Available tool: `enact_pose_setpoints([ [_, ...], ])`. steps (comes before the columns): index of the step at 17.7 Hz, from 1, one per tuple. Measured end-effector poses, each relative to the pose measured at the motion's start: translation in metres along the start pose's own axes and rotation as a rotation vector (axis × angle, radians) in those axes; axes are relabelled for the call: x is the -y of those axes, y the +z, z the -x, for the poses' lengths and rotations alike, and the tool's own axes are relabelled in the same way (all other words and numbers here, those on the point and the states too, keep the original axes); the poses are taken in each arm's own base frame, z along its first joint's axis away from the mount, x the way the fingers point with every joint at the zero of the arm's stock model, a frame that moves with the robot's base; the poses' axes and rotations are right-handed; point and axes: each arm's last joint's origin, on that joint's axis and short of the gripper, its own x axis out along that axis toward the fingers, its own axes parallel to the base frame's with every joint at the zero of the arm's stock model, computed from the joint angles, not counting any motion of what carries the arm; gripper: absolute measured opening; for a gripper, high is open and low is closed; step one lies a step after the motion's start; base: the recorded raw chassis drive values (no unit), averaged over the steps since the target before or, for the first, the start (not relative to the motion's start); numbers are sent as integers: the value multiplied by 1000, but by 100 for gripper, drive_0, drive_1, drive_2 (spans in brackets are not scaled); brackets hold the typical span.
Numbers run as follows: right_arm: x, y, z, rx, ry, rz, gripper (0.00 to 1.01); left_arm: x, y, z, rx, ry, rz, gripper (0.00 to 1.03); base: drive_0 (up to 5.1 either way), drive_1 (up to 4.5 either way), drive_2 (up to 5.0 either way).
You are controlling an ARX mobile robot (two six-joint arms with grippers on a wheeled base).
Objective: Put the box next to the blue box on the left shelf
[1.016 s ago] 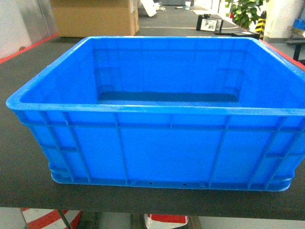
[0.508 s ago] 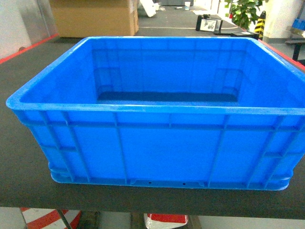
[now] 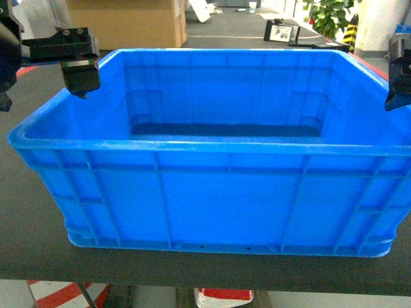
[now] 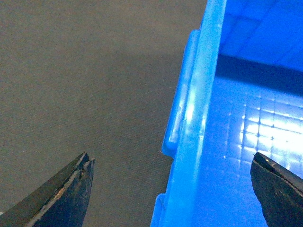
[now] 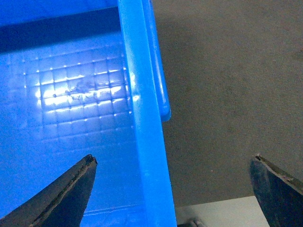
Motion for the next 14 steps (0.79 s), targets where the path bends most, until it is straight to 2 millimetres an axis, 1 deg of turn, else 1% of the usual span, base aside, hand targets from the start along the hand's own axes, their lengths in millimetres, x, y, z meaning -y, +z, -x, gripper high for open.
enact_pose_setpoints([
  [4, -4, -5, -13, -11, -8, -5, 98, 8, -13, -15, -79, 20, -37, 98, 0, 0, 0],
  [5, -5, -10, -19, -27, -12, -7, 98, 11, -19, -21, -104, 23, -52, 98, 0, 0, 0],
  [7, -6, -17, -27, -50, -20, 2, 98, 14, -24, -27, -124, 25, -67, 98, 0, 0, 0],
  [8, -5, -19, -29, -59, -31, 4, 98, 14, -25, -28, -129, 31, -84, 95, 0, 0, 0],
  [9, -5, -20, -31, -62, -40, 7, 95, 14, -25, -28, -130, 43, -95, 88, 0, 0, 0],
  [10, -5, -20, -31, -59, -43, 14, 84, 14, -24, -28, -129, 55, -109, 77, 0, 0, 0],
  [13, -5, -19, -31, -44, -46, 37, 57, 13, -20, -27, -122, 65, -118, 50, 0, 0, 0],
  [14, -7, -19, -31, -45, -48, 49, 46, 11, -21, -27, -134, 72, -120, 39, 0, 0, 0],
])
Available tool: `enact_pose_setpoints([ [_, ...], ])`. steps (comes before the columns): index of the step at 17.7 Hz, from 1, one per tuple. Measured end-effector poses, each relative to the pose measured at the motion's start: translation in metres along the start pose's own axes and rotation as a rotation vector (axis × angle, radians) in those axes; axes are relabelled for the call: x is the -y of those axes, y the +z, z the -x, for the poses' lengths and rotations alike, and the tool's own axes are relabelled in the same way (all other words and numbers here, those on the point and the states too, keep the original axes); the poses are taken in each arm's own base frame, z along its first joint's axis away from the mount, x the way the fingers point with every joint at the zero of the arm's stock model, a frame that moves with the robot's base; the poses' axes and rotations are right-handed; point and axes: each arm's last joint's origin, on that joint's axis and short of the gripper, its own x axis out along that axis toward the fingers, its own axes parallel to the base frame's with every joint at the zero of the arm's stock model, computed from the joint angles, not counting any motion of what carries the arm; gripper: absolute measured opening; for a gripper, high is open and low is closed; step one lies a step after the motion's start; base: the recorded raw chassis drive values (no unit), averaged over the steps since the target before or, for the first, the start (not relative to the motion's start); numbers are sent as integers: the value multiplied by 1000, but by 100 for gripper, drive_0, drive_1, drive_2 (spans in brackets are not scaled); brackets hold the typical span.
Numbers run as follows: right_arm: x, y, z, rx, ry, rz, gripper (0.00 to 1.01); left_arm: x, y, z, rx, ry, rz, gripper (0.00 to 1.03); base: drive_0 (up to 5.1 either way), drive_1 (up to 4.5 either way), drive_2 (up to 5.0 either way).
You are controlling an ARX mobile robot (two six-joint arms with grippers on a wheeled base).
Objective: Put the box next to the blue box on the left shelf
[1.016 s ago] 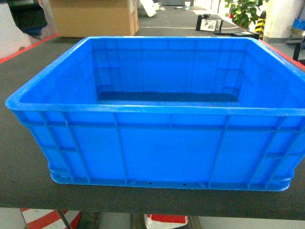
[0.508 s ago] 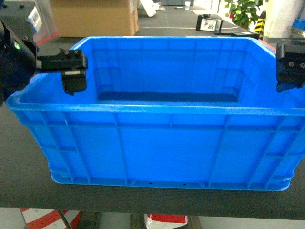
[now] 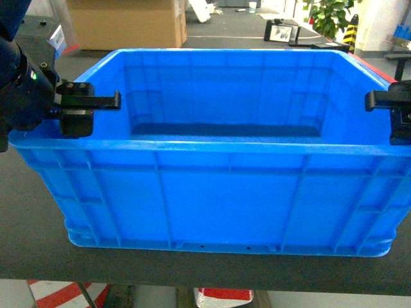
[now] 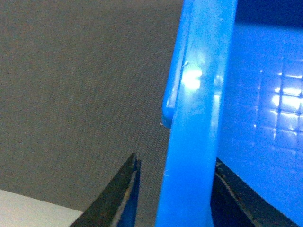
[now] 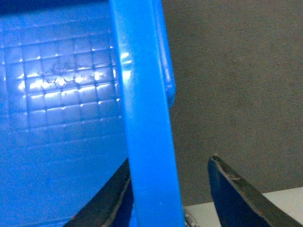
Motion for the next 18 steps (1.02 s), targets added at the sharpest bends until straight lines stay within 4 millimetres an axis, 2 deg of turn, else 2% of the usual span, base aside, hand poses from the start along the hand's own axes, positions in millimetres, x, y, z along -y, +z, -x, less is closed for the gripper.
enact_pose_setpoints([
  [3, -2, 0, 0, 9, 0, 28, 24, -1, 0, 0, -9, -37, -15, 19, 0, 0, 0],
  [5, -3, 0, 1, 6, 35, 79, 13, -6, 3, 0, -15, -88, -19, 12, 0, 0, 0],
  [8, -2, 0, 4, 11, 34, 79, 13, -6, 4, 1, -1, -97, -21, 11, 0, 0, 0],
  [11, -2, -4, 13, 43, 31, 96, 13, -7, -4, 16, 35, -98, -30, 11, 0, 0, 0],
  [13, -1, -10, 35, 105, 44, 115, 13, -12, -12, 40, 84, -95, -12, 11, 0, 0, 0],
  [16, 0, -17, 81, 259, 73, 122, 13, -27, -21, 98, 238, -76, 27, 11, 0, 0, 0],
  [18, 3, -37, 108, 329, 88, 131, 13, -35, -41, 128, 292, -50, 37, 11, 0, 0, 0],
])
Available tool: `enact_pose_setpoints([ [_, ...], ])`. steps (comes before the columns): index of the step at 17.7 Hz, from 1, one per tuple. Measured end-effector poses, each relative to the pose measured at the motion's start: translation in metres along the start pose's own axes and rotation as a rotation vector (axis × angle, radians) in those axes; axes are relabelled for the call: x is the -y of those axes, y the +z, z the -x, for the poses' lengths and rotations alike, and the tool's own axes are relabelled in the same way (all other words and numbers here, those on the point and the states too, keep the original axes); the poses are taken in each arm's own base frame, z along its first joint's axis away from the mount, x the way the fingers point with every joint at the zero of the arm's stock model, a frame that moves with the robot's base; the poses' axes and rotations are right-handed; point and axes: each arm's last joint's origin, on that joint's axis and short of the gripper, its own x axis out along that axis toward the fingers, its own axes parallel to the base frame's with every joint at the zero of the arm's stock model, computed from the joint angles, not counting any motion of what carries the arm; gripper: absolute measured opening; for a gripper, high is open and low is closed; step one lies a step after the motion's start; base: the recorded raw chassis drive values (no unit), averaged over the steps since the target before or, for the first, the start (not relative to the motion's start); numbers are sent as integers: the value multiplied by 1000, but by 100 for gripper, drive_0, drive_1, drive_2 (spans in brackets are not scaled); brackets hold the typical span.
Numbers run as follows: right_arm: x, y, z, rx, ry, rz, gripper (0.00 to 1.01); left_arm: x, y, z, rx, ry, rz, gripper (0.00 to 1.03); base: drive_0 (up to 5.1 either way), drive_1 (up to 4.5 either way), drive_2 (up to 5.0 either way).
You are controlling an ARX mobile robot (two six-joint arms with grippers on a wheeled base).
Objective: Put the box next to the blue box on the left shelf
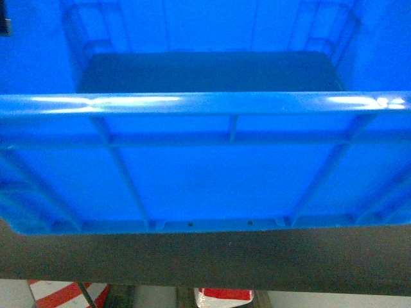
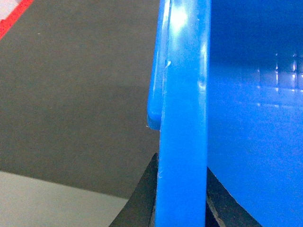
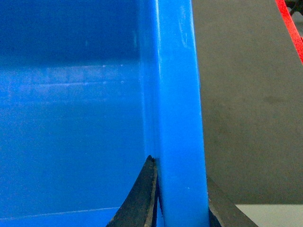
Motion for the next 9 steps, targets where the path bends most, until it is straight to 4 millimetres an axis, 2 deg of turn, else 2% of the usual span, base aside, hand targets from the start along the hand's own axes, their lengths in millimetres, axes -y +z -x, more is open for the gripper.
enact_pose_setpoints([
  [3, 0, -33, 28, -2, 4, 29, 13, -5, -34, 40, 6, 47, -20, 11, 0, 0, 0],
  [5, -1, -47, 44, 14, -9, 41, 14, -8, -48, 58, 18, 57, -19, 11, 0, 0, 0],
  [9, 0, -42, 71, 146, -47, 40, 14, -11, -46, 75, 111, 41, 30, 11, 0, 0, 0],
])
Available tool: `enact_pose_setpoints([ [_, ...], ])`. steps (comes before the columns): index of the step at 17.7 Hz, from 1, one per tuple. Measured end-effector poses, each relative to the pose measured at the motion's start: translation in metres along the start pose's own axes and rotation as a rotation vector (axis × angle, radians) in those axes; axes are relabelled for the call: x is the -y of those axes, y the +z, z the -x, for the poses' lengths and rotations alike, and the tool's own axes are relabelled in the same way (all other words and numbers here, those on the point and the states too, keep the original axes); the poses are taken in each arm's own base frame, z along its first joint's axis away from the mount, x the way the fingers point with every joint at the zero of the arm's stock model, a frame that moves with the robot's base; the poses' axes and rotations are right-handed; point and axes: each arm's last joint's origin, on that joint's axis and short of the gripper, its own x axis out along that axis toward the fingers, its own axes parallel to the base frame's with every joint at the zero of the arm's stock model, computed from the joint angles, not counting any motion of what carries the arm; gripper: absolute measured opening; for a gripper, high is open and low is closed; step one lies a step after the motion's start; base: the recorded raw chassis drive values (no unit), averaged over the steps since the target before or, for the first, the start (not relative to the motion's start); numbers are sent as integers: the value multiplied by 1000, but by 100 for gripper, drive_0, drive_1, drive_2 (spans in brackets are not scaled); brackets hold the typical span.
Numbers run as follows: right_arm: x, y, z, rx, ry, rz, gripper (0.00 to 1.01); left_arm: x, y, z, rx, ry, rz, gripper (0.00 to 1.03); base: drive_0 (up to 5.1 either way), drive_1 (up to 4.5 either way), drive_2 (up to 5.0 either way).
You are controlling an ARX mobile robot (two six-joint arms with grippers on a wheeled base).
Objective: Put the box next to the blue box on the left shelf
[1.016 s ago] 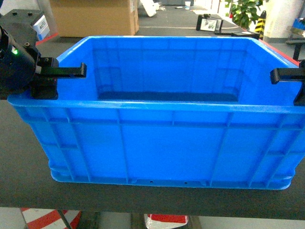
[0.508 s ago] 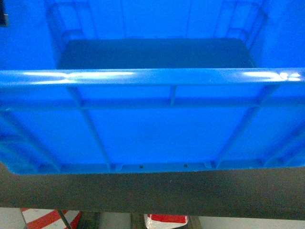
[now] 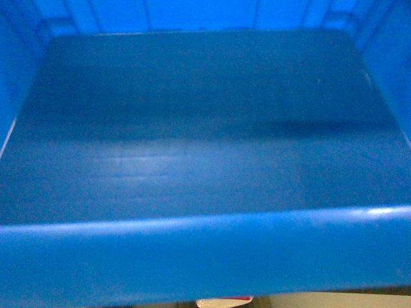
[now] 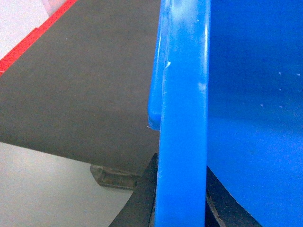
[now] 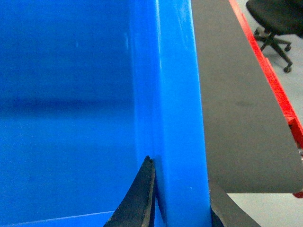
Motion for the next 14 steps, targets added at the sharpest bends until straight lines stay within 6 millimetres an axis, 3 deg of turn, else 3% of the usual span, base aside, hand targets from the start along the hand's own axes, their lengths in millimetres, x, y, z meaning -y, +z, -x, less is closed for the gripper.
enact_pose_setpoints([
  [10, -2, 1, 2, 15, -20, 29, 16, 1, -2, -1, -4, 1, 0, 11, 0, 0, 0],
  [14, -2, 1, 2, 15, -20, 29, 16, 1, -2, -1, -4, 2, 0, 11, -175, -175, -175],
])
